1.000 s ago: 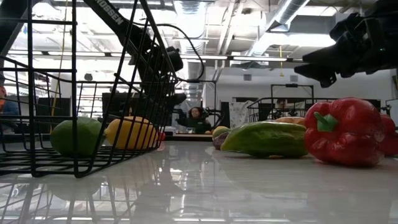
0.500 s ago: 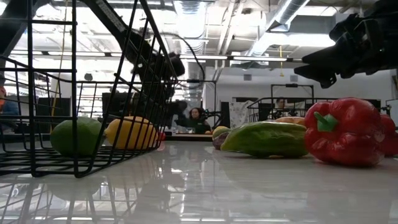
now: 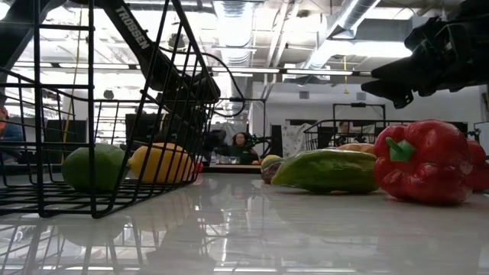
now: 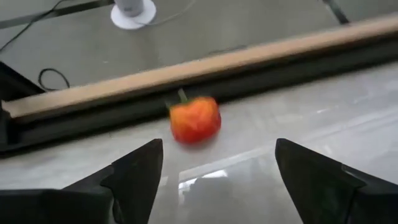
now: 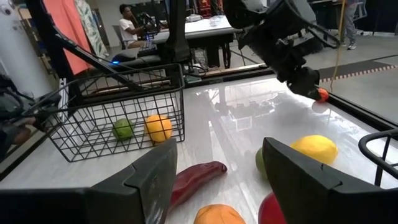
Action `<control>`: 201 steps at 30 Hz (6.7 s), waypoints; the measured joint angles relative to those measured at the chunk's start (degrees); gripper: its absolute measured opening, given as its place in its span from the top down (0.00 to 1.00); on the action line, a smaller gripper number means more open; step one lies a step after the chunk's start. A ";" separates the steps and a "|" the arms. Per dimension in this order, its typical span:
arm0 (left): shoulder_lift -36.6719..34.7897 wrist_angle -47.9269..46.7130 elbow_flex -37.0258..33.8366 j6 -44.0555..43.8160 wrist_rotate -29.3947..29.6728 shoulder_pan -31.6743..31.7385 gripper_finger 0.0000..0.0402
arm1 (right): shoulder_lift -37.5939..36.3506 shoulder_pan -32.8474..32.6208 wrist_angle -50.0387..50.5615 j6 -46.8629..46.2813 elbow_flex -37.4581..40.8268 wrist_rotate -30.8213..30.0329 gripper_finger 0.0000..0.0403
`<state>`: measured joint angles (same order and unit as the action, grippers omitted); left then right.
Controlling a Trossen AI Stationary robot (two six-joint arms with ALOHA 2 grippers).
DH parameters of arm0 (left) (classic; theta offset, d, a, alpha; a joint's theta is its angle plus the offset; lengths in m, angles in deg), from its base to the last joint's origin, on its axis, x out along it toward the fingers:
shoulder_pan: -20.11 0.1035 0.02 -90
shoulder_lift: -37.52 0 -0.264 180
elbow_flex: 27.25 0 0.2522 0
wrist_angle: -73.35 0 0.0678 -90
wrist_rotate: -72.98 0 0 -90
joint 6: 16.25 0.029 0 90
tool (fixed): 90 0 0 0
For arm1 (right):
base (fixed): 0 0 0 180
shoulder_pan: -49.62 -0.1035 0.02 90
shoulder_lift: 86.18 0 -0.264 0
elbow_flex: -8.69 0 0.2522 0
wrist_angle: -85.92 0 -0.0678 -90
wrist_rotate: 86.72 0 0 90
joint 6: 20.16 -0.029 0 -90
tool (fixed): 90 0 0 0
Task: Sort produce into baskets
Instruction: Put the small tomato into the bottom wire basket, then put the lemon into the bottom wire basket
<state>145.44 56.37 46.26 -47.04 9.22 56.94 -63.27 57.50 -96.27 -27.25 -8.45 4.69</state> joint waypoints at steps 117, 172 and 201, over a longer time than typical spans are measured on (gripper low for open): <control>-28.13 -18.73 -0.28 7.30 9.29 -58.04 0.36 | 7.28 -6.80 -5.53 -5.53 -2.68 -1.24 0.34; -59.12 20.16 -21.42 50.25 -4.44 -34.73 0.36 | 76.89 -8.65 37.55 6.02 -62.05 -5.77 0.34; -59.23 19.74 -21.40 54.12 -2.68 -34.73 0.36 | 83.74 0.39 39.55 11.42 -65.72 -12.20 0.18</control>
<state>86.21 76.12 24.86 7.08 6.55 22.20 20.47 57.90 -56.71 -15.83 -74.17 -7.50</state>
